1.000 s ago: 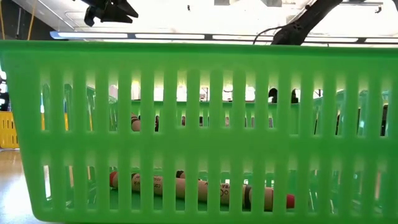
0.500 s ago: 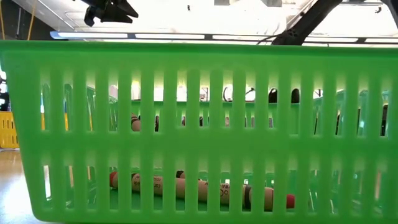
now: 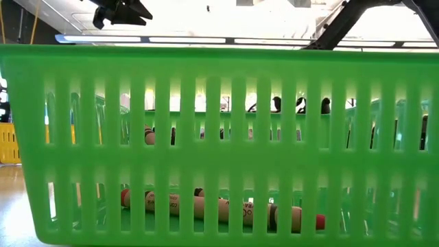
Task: Sort crayons
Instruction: Put the orange crayon into the yellow bin
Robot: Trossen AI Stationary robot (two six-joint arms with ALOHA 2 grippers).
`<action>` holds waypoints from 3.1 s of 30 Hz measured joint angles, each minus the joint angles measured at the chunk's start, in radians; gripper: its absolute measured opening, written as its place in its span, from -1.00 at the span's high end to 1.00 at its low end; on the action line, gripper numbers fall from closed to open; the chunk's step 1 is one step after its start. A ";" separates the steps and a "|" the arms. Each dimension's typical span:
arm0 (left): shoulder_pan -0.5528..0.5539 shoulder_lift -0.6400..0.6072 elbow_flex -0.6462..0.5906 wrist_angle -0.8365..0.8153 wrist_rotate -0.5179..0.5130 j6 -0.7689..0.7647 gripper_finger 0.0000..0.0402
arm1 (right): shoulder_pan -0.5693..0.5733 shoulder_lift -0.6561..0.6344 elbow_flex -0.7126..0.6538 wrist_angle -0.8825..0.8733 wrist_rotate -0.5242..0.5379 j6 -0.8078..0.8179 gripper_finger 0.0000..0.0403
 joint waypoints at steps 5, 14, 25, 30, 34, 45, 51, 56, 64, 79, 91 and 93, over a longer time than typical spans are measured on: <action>0.000 0.000 0.000 0.000 0.000 0.000 0.37 | 0.001 0.000 0.000 0.000 -0.001 0.002 0.65; 0.000 0.000 0.000 0.000 0.000 0.000 0.37 | 0.001 0.000 0.001 -0.002 -0.044 0.030 0.97; 0.000 0.001 0.000 0.000 0.024 0.000 0.37 | 0.001 -0.036 0.000 -0.016 -0.161 0.116 1.00; 0.000 0.013 0.000 0.000 0.020 0.000 0.37 | 0.002 -0.135 0.033 0.022 -0.192 0.145 0.99; 0.000 0.065 0.000 -0.005 -0.034 0.001 0.37 | 0.012 -0.224 0.067 0.117 -0.243 0.206 0.99; -0.001 0.277 -0.001 -0.005 0.011 -0.074 0.37 | 0.097 -0.421 0.082 0.517 -0.373 0.437 1.00; -0.001 0.323 -0.001 0.091 0.102 -0.153 0.37 | 0.157 -0.459 0.082 0.630 -0.373 0.510 1.00; -0.001 0.363 -0.001 0.292 0.293 -0.086 0.37 | 0.211 -0.459 0.082 0.714 -0.373 0.543 1.00; -0.001 0.420 0.000 0.572 0.438 0.003 0.37 | 0.267 -0.459 0.082 0.826 -0.365 0.568 1.00; 0.031 0.503 0.000 0.655 0.482 -0.011 0.06 | 0.286 -0.459 0.082 0.897 -0.359 0.585 1.00; 0.034 0.586 0.000 0.791 0.464 0.018 -0.03 | 0.361 -0.458 0.082 0.932 -0.250 0.543 1.00; 0.034 0.593 0.000 0.804 0.472 0.017 -0.03 | 0.372 -0.458 0.082 0.932 -0.231 0.538 1.00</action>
